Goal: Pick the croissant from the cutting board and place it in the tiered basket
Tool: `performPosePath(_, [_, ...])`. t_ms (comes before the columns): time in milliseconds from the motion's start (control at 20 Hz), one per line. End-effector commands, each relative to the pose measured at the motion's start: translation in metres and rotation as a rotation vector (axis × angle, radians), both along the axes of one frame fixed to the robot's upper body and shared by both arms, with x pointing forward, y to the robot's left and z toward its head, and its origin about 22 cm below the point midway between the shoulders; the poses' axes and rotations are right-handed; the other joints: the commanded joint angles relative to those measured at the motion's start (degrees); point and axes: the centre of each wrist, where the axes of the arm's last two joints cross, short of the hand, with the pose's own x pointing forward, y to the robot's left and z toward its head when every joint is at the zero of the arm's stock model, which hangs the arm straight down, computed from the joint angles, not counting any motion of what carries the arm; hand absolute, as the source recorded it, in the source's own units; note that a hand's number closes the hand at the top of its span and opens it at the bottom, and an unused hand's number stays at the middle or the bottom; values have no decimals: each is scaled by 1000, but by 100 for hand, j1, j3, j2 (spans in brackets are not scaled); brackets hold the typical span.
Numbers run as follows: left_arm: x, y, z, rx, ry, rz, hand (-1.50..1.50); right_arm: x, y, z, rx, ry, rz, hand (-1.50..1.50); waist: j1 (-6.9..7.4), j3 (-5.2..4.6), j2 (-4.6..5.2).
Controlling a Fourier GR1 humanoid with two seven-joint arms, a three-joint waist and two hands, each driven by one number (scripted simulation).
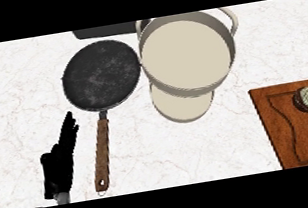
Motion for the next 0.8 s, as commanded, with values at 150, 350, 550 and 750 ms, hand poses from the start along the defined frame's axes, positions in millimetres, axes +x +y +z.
performPosePath(150, [-7, 8, -13, 2, 76, 21, 0, 39, -8, 18, 68, 143, -154, -150, -6, -26, 31])
performPosePath(350, [-11, 9, -16, -3, 77, 31, 0, 28, 3, -8, 79, 193, -150, -150, -141, -24, -3])
performPosePath(550, [-1, 11, -4, -3, 66, 39, 0, 39, 11, -15, 127, 215, -133, -150, -137, -19, -5])
performPosePath(750, [-2, 15, -5, -3, 76, 56, 0, 41, 11, -18, 161, 195, -159, -150, -182, -21, -16])
